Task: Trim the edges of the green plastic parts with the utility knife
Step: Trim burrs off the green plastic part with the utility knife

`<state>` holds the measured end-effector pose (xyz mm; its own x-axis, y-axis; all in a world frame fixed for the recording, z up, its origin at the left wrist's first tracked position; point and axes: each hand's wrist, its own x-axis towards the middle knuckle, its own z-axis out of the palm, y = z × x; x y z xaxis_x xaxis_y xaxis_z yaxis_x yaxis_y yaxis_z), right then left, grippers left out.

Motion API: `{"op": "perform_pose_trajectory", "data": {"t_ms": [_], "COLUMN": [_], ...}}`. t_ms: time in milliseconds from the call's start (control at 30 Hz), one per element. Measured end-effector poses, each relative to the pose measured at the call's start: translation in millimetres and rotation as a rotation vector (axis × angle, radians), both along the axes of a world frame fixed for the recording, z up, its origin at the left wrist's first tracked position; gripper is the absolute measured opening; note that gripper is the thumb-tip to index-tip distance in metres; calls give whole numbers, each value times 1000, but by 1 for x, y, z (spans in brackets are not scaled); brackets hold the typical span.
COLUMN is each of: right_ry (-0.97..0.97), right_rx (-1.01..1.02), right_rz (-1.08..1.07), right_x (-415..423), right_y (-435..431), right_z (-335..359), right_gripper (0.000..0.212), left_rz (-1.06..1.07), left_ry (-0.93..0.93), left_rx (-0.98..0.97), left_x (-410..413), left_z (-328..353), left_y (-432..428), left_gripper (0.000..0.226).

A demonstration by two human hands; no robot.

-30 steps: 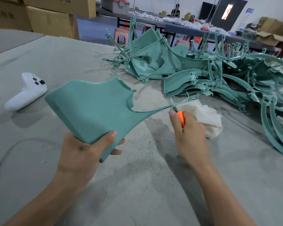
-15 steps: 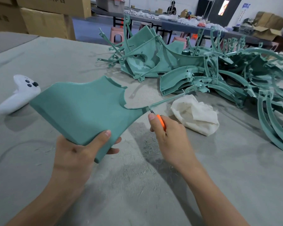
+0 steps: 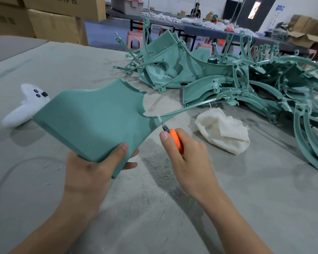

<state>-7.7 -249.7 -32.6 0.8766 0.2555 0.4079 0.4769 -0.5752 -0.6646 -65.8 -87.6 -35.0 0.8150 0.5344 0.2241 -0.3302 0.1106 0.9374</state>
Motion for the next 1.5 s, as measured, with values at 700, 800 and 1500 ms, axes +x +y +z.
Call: {"op": "perform_pose_trajectory", "data": {"t_ms": [700,800,1500], "right_ry": [-119,-101,-219], "right_rx": [-186,-201,-187], "right_rz": [-207,-245,-572], "right_x": [0,5,33], "right_y": [4,0,-39], "right_z": [-3,-2,-2], "right_gripper": [53,54,43], "left_rz": [17,31,31], "left_ry": [-12,-13,43], "left_rx": [88,78,70], "left_x": [-5,-5,-4], "left_z": [-2,-3,-2], "left_y": [-6,-6,-3], "left_gripper": [16,21,20]}}
